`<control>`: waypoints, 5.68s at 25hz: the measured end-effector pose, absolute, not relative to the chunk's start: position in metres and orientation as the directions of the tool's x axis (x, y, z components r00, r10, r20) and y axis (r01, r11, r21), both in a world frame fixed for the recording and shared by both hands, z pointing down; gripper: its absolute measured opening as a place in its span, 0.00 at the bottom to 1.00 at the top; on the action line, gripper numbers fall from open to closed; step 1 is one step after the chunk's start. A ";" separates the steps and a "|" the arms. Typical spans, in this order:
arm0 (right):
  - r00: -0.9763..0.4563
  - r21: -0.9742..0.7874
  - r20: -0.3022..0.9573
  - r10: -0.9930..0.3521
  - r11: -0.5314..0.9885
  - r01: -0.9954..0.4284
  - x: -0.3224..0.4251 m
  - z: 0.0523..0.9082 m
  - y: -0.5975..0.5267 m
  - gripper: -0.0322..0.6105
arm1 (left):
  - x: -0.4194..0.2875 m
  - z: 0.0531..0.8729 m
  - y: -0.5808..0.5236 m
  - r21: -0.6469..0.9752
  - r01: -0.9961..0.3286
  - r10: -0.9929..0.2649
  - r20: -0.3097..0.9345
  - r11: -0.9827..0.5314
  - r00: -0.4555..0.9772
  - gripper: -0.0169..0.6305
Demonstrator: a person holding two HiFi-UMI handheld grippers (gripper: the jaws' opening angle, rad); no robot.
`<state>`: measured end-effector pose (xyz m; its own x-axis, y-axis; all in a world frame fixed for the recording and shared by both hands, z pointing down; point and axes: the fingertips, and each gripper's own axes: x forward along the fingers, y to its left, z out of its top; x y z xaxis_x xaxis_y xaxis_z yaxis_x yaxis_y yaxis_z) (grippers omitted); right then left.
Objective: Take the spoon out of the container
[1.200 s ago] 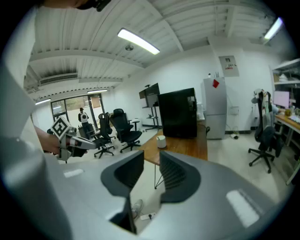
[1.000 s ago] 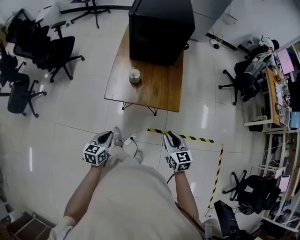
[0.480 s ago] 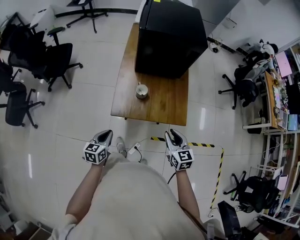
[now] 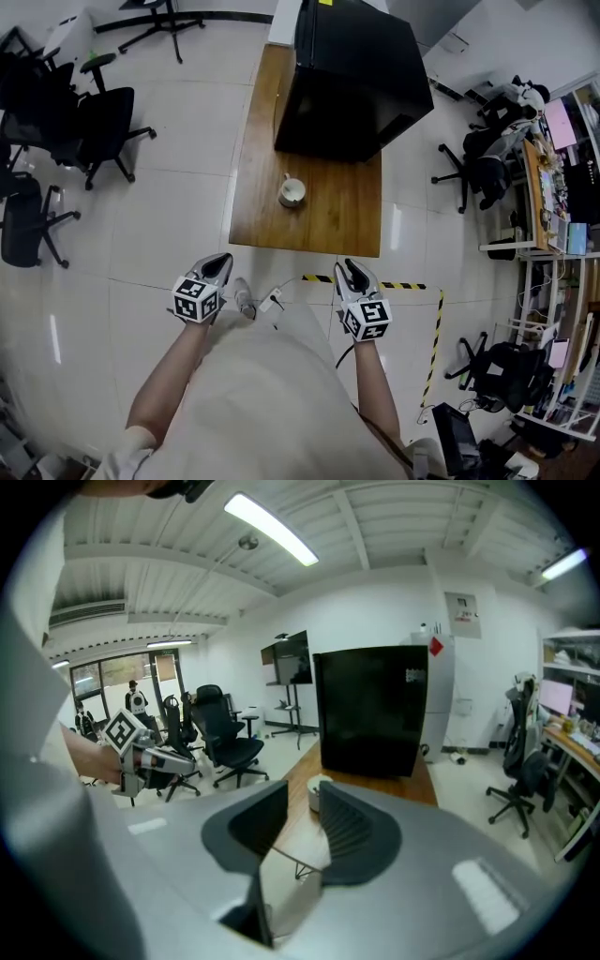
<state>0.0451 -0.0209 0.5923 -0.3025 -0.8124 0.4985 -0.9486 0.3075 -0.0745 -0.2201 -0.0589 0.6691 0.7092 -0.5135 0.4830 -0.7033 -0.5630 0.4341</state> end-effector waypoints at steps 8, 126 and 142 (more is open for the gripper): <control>-0.311 -0.046 0.501 -0.808 0.334 -0.942 0.026 0.590 -0.043 0.21 | -0.213 0.665 -0.068 0.410 -0.649 -0.453 0.480 -0.642 0.751 0.00; -0.587 -0.644 0.686 -0.430 0.018 -0.765 0.105 0.903 -0.199 0.12 | -0.121 0.655 -0.152 0.278 -0.838 -0.544 0.657 -0.470 0.522 0.00; -0.451 -0.384 0.792 -0.412 0.239 -0.892 0.108 0.887 -0.184 0.27 | -0.138 0.650 -0.147 0.289 -0.840 -0.581 0.617 -0.460 0.531 0.00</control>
<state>0.1075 -0.1841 0.8874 -0.4508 -0.4122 0.7917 -0.8921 0.2389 -0.3836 -0.1377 -0.1471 0.6501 0.5308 -0.5814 0.6166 -0.8396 -0.4596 0.2893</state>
